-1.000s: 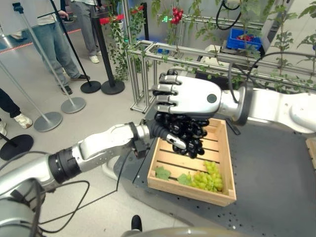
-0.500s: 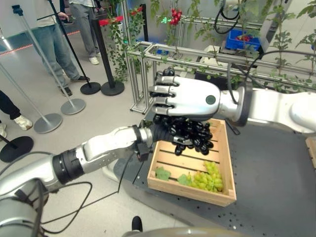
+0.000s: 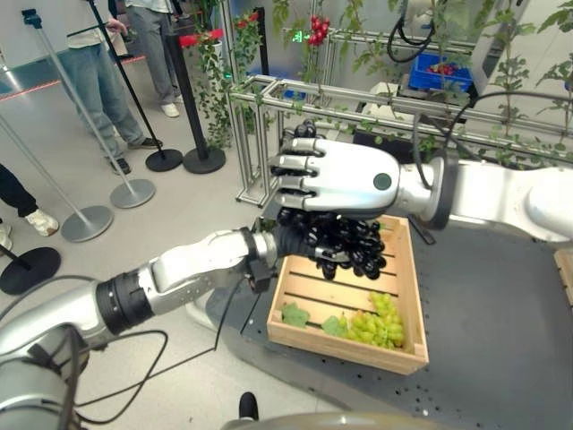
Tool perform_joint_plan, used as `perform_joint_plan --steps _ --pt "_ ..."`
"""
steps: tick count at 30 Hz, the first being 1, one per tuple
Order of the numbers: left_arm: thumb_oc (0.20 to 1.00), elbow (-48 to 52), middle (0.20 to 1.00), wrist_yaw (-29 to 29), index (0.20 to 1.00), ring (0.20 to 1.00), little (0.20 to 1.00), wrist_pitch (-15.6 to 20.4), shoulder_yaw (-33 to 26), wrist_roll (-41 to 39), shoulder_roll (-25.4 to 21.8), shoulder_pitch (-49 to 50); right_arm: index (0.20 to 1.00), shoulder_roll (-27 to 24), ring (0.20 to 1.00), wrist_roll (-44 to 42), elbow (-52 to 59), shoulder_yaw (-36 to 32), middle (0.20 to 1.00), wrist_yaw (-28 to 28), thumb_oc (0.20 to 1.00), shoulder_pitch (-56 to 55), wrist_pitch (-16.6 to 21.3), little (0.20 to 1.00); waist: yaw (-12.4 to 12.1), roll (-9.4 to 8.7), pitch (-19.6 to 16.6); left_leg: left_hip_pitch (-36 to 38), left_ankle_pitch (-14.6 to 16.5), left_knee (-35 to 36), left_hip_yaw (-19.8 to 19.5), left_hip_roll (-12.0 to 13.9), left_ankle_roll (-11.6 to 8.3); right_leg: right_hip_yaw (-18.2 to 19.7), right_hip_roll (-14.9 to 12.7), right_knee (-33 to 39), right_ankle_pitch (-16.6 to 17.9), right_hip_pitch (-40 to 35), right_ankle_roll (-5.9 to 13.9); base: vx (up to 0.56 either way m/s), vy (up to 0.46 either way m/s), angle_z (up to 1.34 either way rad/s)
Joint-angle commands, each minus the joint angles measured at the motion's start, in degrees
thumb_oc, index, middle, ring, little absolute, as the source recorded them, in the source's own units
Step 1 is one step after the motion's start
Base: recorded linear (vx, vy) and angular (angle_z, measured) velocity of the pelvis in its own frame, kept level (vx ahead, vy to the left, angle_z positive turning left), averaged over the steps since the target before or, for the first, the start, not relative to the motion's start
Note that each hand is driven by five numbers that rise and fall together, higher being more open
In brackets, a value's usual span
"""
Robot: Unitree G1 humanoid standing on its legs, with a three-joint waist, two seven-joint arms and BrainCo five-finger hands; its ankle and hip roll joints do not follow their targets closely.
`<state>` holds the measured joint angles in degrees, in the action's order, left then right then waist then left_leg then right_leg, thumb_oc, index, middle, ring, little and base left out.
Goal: Pick up the fruits from the basket on one side to the basket on the other side
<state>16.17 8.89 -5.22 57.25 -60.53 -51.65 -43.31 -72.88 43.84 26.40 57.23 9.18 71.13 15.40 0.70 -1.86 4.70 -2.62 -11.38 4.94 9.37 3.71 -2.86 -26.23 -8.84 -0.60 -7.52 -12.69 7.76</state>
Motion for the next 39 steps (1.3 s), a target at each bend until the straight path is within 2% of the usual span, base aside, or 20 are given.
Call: perform_joint_plan --steps 1,2,3,4,7,8,10,11,15,23,24,25,30,31,32,34,36,37,38,39 --pt "0.200 -3.36 0.200 -0.43 0.200 0.200 0.200 3.14 -6.25 0.01 2.84 1.28 0.200 -0.30 0.200 -0.46 3.35 -1.96 0.200 4.11 0.200 4.06 -3.55 0.200 0.58 -1.13 0.36 6.22 10.75 -3.33 1.04 2.72 -2.43 -0.50 -1.29 2.58 7.03 5.69 1.63 0.00 0.000 0.00" --pt "0.200 -3.61 0.200 -0.58 0.200 0.200 0.200 3.18 -7.34 0.03 2.93 2.42 0.253 -0.52 0.253 -0.31 3.33 -2.57 0.253 4.10 0.253 3.14 -3.60 0.253 0.59 -1.15 0.39 6.27 10.73 -3.28 0.99 2.72 -2.42 -0.52 -1.26 2.65 7.04 5.62 1.61 0.00 0.000 0.00" --pt "0.200 -4.18 0.200 -0.75 0.200 0.200 0.200 3.44 -8.50 0.30 2.90 3.56 1.000 -0.97 1.000 -0.10 3.28 -3.38 1.000 4.06 1.000 1.87 -3.73 1.000 0.54 -1.15 0.45 6.25 10.67 -3.25 0.89 2.71 -2.41 -0.55 -1.24 2.64 7.04 5.64 1.60 -0.02 -0.050 0.00" --pt "0.200 -5.13 0.200 -1.18 0.200 0.200 0.200 3.83 -11.83 1.30 2.73 5.81 1.000 -2.17 1.000 0.62 2.51 -5.26 1.000 3.59 1.000 -1.66 -4.13 1.000 0.30 -1.19 0.65 6.23 10.57 -3.23 0.78 2.69 -2.43 -0.71 -1.31 2.61 7.04 5.58 1.55 -0.01 -0.044 0.00" --pt "0.200 -5.54 0.200 -1.85 0.200 0.200 0.200 4.63 -15.69 3.01 2.77 8.33 1.000 -2.77 1.000 0.53 1.82 -9.83 1.000 4.04 1.000 -7.38 -4.58 1.000 0.12 -1.09 0.86 6.06 10.40 -3.22 0.67 2.65 -2.44 -0.89 -1.37 2.59 7.03 5.59 1.49 -0.01 -0.030 0.00" --pt "0.200 -6.07 0.200 -3.05 0.200 0.200 0.200 5.24 -20.06 3.86 3.66 12.32 1.000 -2.52 1.000 -0.02 1.49 -17.05 1.000 4.65 1.000 -15.60 -5.03 1.000 -0.16 -1.09 1.08 5.82 10.24 -3.23 0.36 2.64 -2.39 -1.34 -1.49 2.49 7.04 5.59 1.44 0.00 0.000 0.00" --pt "0.200 -5.69 0.200 -3.47 0.200 0.200 0.200 5.63 -22.90 7.05 4.31 14.77 1.000 -0.26 1.000 -1.97 0.71 -26.77 1.000 5.15 1.000 -26.12 -5.24 1.000 -0.40 -1.02 1.23 5.58 10.16 -3.26 -0.08 2.46 -2.29 -1.82 -1.61 2.37 7.07 5.54 1.45 -0.01 0.006 0.02" --pt "0.200 -5.63 0.200 -3.47 0.200 0.200 0.200 5.62 -22.54 7.07 4.15 14.63 1.000 -0.27 1.000 -1.93 1.09 -27.97 1.000 5.01 1.000 -27.37 -5.18 1.000 -0.60 -1.27 1.16 5.55 10.16 -3.26 -0.12 2.44 -2.29 -1.86 -1.61 2.38 7.06 5.54 1.46 -0.02 0.021 0.06" --pt "0.200 -5.31 0.200 -4.31 0.200 0.200 0.200 6.20 -27.05 7.21 9.95 20.23 1.000 8.55 1.000 -4.81 0.24 -41.95 1.000 6.31 1.000 -43.51 -5.04 1.000 -1.16 -1.16 1.06 5.77 10.34 -2.78 -0.59 2.26 -1.99 -2.70 -1.85 2.47 7.23 5.02 1.57 -0.01 0.033 0.05" --pt "0.200 -4.93 0.200 -5.04 0.200 0.200 0.200 6.75 -31.50 8.53 13.00 25.53 1.000 15.36 1.000 -7.09 -0.57 -48.89 1.000 6.91 1.000 -51.16 -4.67 1.000 -1.11 -1.47 0.85 5.42 10.25 -2.54 -1.09 1.58 -1.28 -2.69 -2.19 2.13 7.45 5.50 1.69 0.00 0.028 0.01" --pt "0.200 -4.83 0.200 -5.38 0.200 0.200 0.200 7.03 -32.90 9.33 14.24 26.93 1.000 18.40 1.000 -9.72 -1.23 -50.45 1.000 7.29 1.000 -52.49 -4.42 1.000 -1.20 -1.47 1.08 5.41 10.41 -2.56 -1.20 1.42 -1.04 -2.65 -2.36 1.92 7.43 5.49 1.75 0.00 0.041 0.00" --pt "0.200 -4.79 0.200 -5.38 0.200 0.200 0.200 7.02 -32.87 9.36 14.20 26.98 1.000 18.45 1.000 -9.76 -1.12 -50.59 1.000 7.23 1.000 -52.67 -4.41 1.000 -1.19 -1.54 0.97 5.32 10.40 -2.58 -1.23 1.38 -1.02 -2.68 -2.40 1.91 7.43 5.55 1.77 0.01 0.065 0.02" --pt "0.200 -4.38 0.200 -5.69 0.200 0.200 0.200 8.70 -38.40 13.35 17.46 32.43 1.000 27.13 1.000 -16.11 -3.16 -53.84 1.000 6.96 1.000 -56.02 -3.17 1.000 -2.00 -1.74 1.56 4.85 11.76 -3.40 -1.95 -0.14 0.40 -2.63 -3.99 0.36 7.37 6.02 2.20 0.00 0.101 0.04" --pt "0.200 -3.72 0.200 -6.35 0.200 0.200 0.200 9.94 -40.87 17.50 17.96 34.03 1.000 32.42 1.000 -20.49 -4.63 -55.09 1.000 7.21 1.000 -57.17 -2.61 1.000 -2.59 -1.58 1.83 4.82 12.58 -3.95 -2.21 -0.81 0.97 -2.77 -4.82 -0.85 7.00 6.15 2.40 0.00 0.134 0.09" --pt "0.200 -3.68 0.200 -6.35 0.200 0.200 0.200 9.94 -40.88 17.51 17.92 34.04 1.000 32.45 1.000 -20.51 -4.60 -55.13 1.000 7.18 1.000 -57.18 -2.61 1.000 -2.52 -1.68 1.72 4.57 12.38 -3.97 -2.24 -0.94 1.08 -2.82 -4.94 -0.82 7.17 6.34 2.40 -0.01 0.171 0.06" --pt "0.200 -3.11 0.200 -8.22 0.200 0.200 0.200 11.73 -44.35 23.34 18.63 35.71 1.000 38.66 1.000 -26.21 -7.05 -55.85 1.000 7.11 1.000 -58.61 -1.67 1.000 -3.16 -1.28 2.11 4.32 13.00 -4.52 -2.64 -1.64 2.05 -2.33 -6.35 -5.18 6.21 7.90 2.56 -0.02 0.174 0.05" --pt "0.200 -2.46 0.200 -9.60 0.200 0.200 0.200 13.44 -47.43 28.76 19.11 37.34 1.000 42.44 1.000 -29.79 -9.00 -55.84 1.000 6.02 1.000 -60.04 -0.80 1.000 -3.74 -1.01 2.84 4.18 13.42 -5.18 -3.73 -2.46 3.08 -1.09 -7.58 -12.33 4.98 10.31 2.61 -0.02 0.234 0.12" --pt "0.200 -2.37 0.200 -11.00 0.200 0.200 0.200 15.07 -50.31 33.37 19.96 39.19 1.000 45.69 1.000 -33.41 -10.92 -55.87 1.000 4.69 1.000 -61.41 -0.07 1.000 -4.21 -0.70 3.86 5.18 14.25 -5.63 -4.71 -3.61 4.34 -0.06 -10.15 -20.37 7.01 12.53 3.45 -0.02 0.210 0.20" --pt "0.200 -2.31 0.200 -11.03 0.200 0.200 0.200 15.06 -50.35 33.42 19.97 39.22 1.000 45.69 1.000 -33.43 -10.96 -55.85 1.000 4.68 1.000 -61.35 -0.05 1.000 -4.12 -0.76 3.79 4.96 14.04 -5.64 -4.73 -3.72 4.45 -0.07 -10.27 -20.36 7.20 12.72 3.45 -0.01 0.195 0.34" --pt "0.200 -2.23 0.200 -12.25 0.200 0.200 0.200 15.54 -51.81 36.17 20.71 40.12 1.000 47.45 1.000 -35.89 -12.51 -55.51 1.000 4.11 1.000 -61.99 -0.05 1.000 -4.49 -0.42 4.63 5.19 14.12 -6.22 -5.90 -4.36 5.17 0.80 -11.00 -24.87 8.07 13.55 3.71 -0.02 0.096 0.37"
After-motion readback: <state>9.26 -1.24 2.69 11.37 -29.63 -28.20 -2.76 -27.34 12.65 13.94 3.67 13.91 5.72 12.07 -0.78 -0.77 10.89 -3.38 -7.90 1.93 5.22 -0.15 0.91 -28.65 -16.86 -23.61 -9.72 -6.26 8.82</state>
